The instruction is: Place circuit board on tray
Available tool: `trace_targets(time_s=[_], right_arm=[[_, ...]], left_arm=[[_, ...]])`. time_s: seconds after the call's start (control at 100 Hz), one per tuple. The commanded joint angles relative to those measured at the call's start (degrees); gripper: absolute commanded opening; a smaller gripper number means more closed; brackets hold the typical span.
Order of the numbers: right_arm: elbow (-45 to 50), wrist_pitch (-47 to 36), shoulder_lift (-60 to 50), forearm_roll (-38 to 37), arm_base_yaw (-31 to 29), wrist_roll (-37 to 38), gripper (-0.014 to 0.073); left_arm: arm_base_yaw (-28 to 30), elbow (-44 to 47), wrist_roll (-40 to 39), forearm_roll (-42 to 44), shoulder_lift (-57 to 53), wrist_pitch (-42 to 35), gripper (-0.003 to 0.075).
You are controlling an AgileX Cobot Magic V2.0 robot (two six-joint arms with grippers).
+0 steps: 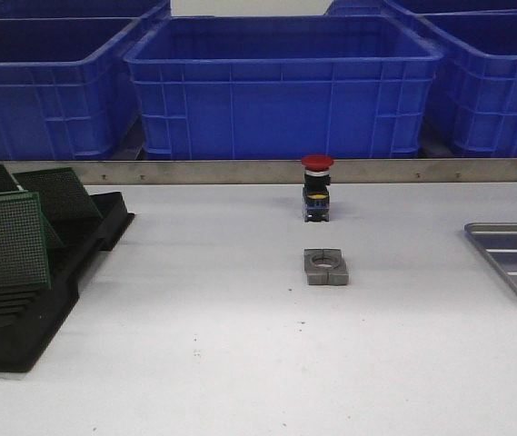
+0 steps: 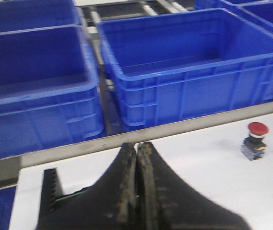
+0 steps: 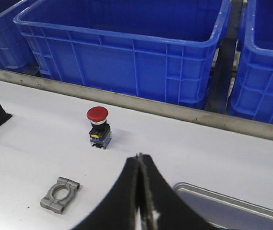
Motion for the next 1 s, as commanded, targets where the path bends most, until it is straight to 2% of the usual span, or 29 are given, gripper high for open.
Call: trace_targets(time_s=[0.0, 0.3, 0.42, 0.67, 0.99], right_arm=[[1.53, -0.41, -4.88, 7.87, 0.21, -6.27, -0.0062], [9.06, -6.53, -22.57, 7.87, 0.32, -7.26, -0.0062], [11.13, -9.87, -27.84, 7.87, 2.65, -7.26, -0.0062], [11.4, -12.46, -31.78, 7.87, 10.06, -7.32, -0.0062], [11.4, -12.97, -31.9, 7.87, 10.76, -7.32, -0.0062]], left_arm=[[0.03, 1.45, -0.67, -1.78, -4.59, -0.62, -0.0017], [0.03, 11.4, -0.67, -4.02, -18.93, -1.23, -0.0017], [0.03, 14.04, -0.67, -4.14, -23.94, -1.23, -0.0017], [0.03, 16.91, -0.67, -4.14, -31.0, -0.7, -0.0017], [0.03, 17.36, -0.67, -4.14, -31.97, -0.57, -0.0017]])
